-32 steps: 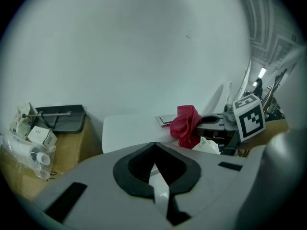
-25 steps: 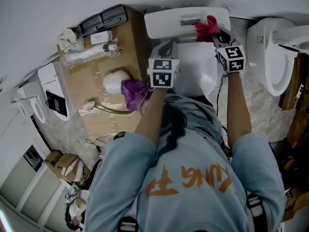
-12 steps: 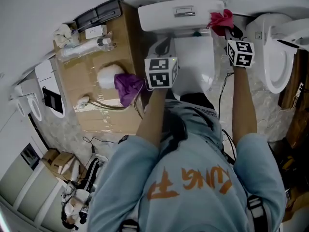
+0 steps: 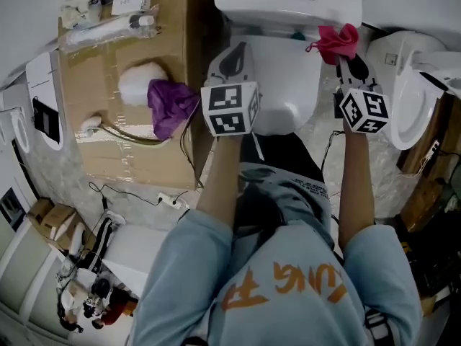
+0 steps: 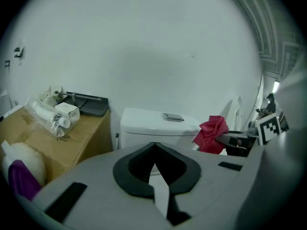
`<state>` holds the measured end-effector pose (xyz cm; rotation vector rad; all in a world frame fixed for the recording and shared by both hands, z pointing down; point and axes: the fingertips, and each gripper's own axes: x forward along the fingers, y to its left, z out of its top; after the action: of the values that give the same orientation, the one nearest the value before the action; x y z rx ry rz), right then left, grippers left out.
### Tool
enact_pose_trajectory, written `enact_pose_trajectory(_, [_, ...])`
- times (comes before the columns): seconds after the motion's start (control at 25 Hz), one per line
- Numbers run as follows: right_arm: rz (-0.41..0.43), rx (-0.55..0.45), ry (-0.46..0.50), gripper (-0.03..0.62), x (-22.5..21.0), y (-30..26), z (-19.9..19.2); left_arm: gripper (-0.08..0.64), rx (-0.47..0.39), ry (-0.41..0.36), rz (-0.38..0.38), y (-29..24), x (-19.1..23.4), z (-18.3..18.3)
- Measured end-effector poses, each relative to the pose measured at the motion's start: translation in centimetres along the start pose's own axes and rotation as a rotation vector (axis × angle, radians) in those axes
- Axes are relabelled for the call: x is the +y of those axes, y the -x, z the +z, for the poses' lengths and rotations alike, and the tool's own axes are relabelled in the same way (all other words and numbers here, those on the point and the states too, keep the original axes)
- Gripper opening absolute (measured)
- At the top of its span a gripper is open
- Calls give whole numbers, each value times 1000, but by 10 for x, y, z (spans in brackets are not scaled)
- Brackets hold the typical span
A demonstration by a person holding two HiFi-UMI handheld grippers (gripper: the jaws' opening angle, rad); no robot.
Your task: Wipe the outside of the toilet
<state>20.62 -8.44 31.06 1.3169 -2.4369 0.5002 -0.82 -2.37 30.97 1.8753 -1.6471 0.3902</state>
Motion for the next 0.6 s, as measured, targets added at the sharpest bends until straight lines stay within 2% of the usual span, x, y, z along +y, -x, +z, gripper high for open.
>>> enact_pose_trajectory(0.12, [109,1,0,66,46,-11,-10,25,-40,21,37,6,19,-8])
enact_pose_trajectory(0.28, [207,13,25,66,92,-23,-23,25,-59,44,69,8,39,-24])
enact_pose_trajectory(0.44, [277,-1,44,66,122,-48,-23,25,-118,58,74,3,55,-25])
enact_pose_trajectory(0.6, [377,26,62,66,167,-73,-34,25,-158,33,60,-4,72,-28])
